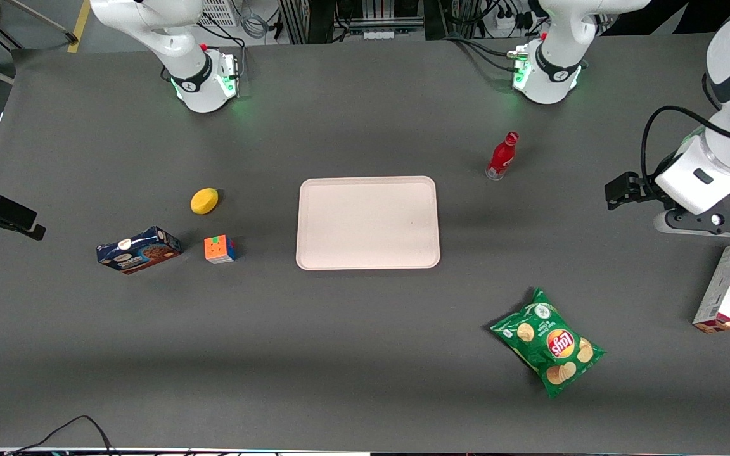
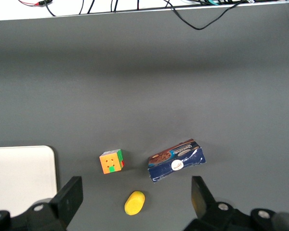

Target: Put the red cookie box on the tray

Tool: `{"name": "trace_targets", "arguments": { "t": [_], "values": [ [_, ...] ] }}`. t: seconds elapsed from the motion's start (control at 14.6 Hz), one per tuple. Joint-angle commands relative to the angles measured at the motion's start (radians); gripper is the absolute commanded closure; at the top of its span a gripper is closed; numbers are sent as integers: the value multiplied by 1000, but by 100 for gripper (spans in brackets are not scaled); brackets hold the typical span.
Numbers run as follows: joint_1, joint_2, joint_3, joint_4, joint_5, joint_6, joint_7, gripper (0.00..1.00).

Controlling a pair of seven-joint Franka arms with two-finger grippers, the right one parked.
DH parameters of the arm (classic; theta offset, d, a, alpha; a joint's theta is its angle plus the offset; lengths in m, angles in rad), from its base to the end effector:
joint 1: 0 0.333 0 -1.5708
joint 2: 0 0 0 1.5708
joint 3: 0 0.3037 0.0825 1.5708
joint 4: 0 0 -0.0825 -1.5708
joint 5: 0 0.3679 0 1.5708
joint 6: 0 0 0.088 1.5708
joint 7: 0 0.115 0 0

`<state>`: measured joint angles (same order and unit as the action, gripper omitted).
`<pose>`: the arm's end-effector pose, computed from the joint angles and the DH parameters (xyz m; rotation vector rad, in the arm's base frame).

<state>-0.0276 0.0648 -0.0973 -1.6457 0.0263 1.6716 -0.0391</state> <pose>0.5574 -0.0657 0.5430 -3.1151 0.1385 0.0574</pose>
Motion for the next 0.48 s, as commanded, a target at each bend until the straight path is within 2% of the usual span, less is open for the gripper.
{"name": "trace_targets", "arguments": {
  "t": [0.0,0.41],
  "values": [
    [0,9,2,24,-8,-27,2,0],
    [0,10,2,26,-9,-29,1,0]
  ]
}}
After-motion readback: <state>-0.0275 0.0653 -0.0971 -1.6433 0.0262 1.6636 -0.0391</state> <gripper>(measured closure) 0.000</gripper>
